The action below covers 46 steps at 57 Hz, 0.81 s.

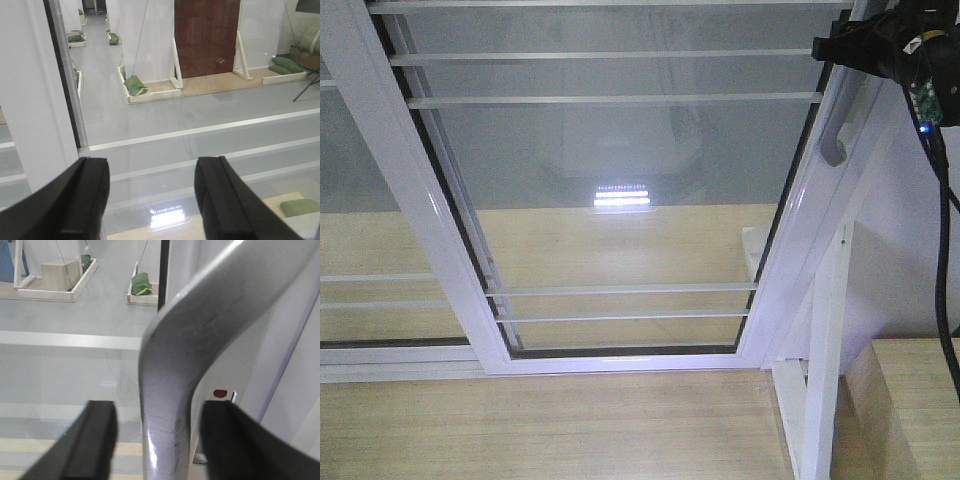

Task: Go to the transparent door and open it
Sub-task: 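Pull the handle with the right gripper, sliding the glass panel open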

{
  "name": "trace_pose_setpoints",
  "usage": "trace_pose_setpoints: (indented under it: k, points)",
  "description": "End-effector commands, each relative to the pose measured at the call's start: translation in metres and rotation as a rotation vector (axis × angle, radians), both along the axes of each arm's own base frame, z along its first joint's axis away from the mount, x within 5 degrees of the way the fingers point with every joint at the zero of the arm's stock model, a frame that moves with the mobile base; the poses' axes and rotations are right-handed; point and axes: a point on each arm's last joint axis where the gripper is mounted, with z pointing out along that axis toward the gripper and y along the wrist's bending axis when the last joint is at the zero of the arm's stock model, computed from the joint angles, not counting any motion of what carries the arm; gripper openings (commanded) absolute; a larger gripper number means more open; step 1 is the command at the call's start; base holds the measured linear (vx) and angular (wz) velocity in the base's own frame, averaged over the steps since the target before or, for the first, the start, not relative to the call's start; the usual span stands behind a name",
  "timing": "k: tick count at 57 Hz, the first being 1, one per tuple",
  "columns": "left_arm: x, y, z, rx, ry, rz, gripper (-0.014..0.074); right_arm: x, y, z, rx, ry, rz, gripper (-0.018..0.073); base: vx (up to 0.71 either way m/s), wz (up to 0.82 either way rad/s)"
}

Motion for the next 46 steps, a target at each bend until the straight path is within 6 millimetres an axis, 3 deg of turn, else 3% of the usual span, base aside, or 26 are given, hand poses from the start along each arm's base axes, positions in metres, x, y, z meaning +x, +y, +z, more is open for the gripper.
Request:
trace_pose_setpoints:
  k: [1, 9, 24, 46]
  points:
    - [-0.005, 0.001, 0.023, -0.029, -0.123, 0.009, 0.0507, -0.004, -0.002, 0.043, -0.010, -0.181, -0.008, 0.0223, 0.00, 0.00]
    - [-0.005, 0.001, 0.023, -0.027, -0.124, 0.010, 0.0507, -0.005, 0.000, 0.043, 0.038, -0.171, -0.009, -0.0016, 0.00, 0.00]
    - [-0.005, 0.001, 0.023, -0.027, -0.124, 0.010, 0.0507, -0.011, 0.027, 0.052, 0.004, -0.201, 0.070, -0.0010, 0.00, 0.00]
    - [-0.005, 0.001, 0.023, -0.027, -0.124, 0.010, 0.0507, -0.023, 0.084, 0.057, -0.001, -0.222, 0.218, -0.0009, 0.00, 0.00]
